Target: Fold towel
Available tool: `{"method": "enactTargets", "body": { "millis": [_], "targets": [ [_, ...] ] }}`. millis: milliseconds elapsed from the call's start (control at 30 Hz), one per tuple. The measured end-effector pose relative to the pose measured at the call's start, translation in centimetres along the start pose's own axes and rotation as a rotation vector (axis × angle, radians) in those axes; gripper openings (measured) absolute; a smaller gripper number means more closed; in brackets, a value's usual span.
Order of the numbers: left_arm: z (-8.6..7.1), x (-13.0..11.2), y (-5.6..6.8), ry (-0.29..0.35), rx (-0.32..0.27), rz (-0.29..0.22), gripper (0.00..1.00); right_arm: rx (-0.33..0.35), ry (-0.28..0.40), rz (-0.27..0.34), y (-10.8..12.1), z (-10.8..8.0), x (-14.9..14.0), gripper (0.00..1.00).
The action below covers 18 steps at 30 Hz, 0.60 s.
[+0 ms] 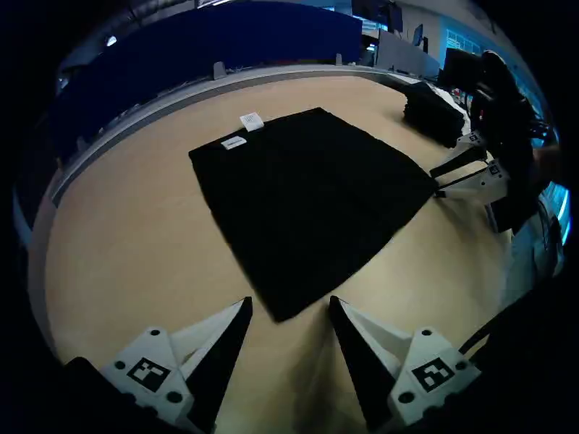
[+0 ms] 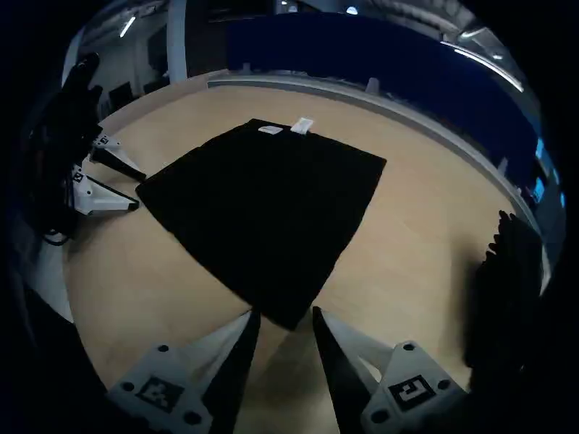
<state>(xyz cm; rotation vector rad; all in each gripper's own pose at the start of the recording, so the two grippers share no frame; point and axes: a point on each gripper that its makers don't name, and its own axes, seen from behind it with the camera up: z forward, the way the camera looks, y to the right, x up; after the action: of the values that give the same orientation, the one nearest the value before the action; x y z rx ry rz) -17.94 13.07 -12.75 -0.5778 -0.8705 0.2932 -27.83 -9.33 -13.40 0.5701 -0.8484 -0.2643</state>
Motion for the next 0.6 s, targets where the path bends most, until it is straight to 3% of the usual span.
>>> {"method": "enactTargets", "body": {
  "millis": [200, 600],
  "targets": [
    [-0.18, -0.08, -0.17, -0.018, -0.003, -0.004, 0.68, 0.014, -0.004, 0.013, -0.14, 0.14, 0.12, 0.44],
    [-0.16, -0.22, -0.45, -0.035, 0.003, -0.004, 0.49, 0.005, -0.009, 0.029, -0.09, 0.3, 0.14, 0.18]
  ]
}}
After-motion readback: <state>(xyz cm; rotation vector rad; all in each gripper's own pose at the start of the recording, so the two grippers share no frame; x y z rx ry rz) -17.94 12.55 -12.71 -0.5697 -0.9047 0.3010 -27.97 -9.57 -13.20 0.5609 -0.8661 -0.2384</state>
